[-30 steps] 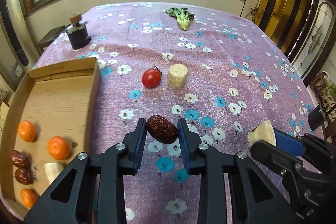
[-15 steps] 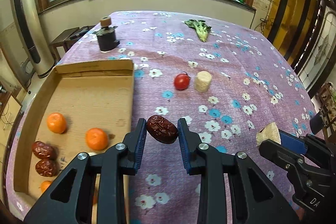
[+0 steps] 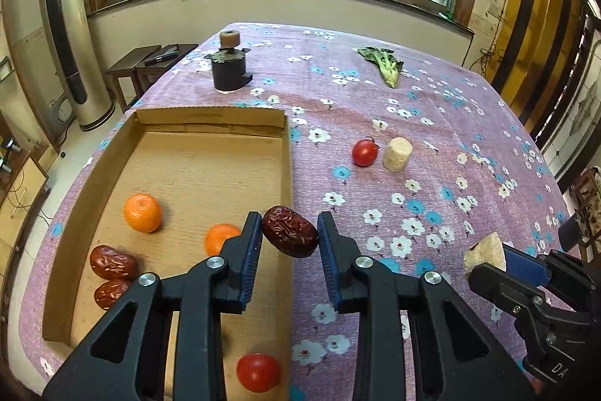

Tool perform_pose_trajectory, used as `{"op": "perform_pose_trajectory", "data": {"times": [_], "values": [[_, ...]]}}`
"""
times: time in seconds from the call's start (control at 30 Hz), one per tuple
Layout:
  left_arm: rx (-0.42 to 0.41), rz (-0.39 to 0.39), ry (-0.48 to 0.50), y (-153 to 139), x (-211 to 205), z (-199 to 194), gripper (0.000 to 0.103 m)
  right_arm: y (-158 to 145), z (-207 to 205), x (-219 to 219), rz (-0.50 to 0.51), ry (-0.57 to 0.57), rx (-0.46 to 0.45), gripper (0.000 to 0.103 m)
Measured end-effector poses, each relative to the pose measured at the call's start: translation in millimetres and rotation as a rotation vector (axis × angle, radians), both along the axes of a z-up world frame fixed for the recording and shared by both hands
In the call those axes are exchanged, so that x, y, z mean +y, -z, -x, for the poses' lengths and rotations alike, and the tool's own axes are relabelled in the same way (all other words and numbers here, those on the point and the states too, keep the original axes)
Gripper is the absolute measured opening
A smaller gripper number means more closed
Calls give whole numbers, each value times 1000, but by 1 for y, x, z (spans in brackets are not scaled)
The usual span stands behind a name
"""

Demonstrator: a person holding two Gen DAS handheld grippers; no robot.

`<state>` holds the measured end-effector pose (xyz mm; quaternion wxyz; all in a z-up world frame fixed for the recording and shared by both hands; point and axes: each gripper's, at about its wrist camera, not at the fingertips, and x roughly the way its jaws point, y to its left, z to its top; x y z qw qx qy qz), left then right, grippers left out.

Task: Organize fruits
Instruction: 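Carry the red date and corn-cake piece toward the tray with both tools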

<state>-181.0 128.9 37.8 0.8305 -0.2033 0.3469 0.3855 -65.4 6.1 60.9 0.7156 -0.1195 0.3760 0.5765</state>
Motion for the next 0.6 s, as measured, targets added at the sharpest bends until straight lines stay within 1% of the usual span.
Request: {"op": "perform_pose_trajectory", "data": {"times": [0.6], "values": [[-4, 1, -37, 0, 15, 21, 27, 0, 23, 22, 14, -60, -10, 30]]}}
